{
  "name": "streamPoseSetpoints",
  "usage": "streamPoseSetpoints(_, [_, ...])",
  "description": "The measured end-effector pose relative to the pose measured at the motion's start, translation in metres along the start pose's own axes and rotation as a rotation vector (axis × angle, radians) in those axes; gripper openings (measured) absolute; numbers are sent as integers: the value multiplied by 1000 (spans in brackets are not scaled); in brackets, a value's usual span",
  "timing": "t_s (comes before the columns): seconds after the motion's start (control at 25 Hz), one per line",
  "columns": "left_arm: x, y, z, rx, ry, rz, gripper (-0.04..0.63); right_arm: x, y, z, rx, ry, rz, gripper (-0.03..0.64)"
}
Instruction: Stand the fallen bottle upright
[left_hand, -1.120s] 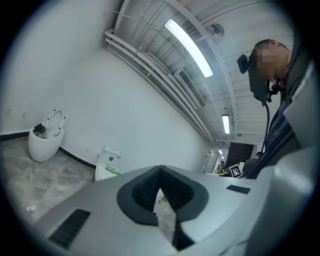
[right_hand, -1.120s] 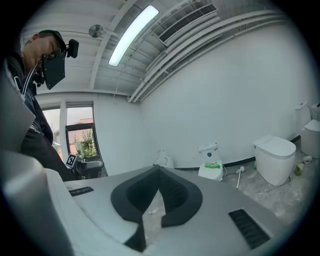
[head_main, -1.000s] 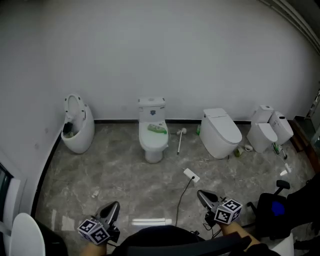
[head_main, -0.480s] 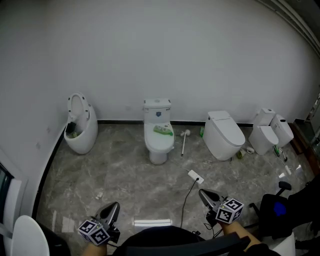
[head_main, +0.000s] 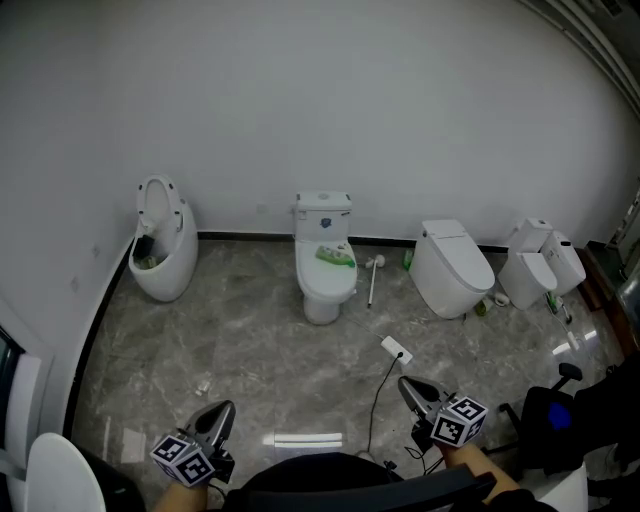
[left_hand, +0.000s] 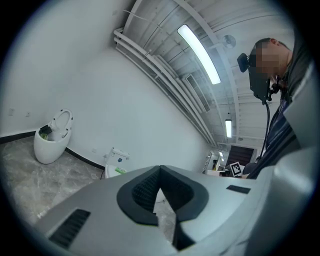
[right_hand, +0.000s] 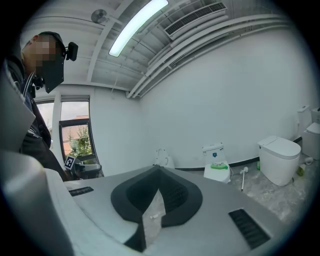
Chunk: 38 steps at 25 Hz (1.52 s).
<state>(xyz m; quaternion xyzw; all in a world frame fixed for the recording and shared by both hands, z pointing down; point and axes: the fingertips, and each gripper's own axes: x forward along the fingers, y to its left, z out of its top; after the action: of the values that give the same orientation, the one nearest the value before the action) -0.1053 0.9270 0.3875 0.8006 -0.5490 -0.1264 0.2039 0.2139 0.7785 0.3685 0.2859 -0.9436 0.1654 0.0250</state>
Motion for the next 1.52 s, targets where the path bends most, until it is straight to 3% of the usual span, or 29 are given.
streamPoseSetpoints(0.4, [83, 7, 12, 28, 8, 46, 21, 48, -88, 21, 28, -5, 50, 15])
streamPoseSetpoints(0.72, [227, -13, 25, 26, -39, 102, 21, 82, -223, 83, 9, 1, 136, 15])
streamPoseSetpoints(1.08, [362, -26, 17, 21, -7, 76, 21, 92, -350, 117, 16, -10, 117, 15])
streamPoseSetpoints(1.32, [416, 12, 28, 1, 25, 47, 23, 129, -386, 119, 36, 12, 63, 15])
streamPoseSetpoints(1.52, [450, 84, 51, 9, 37, -17, 21, 195, -389, 133, 13, 2, 16, 15])
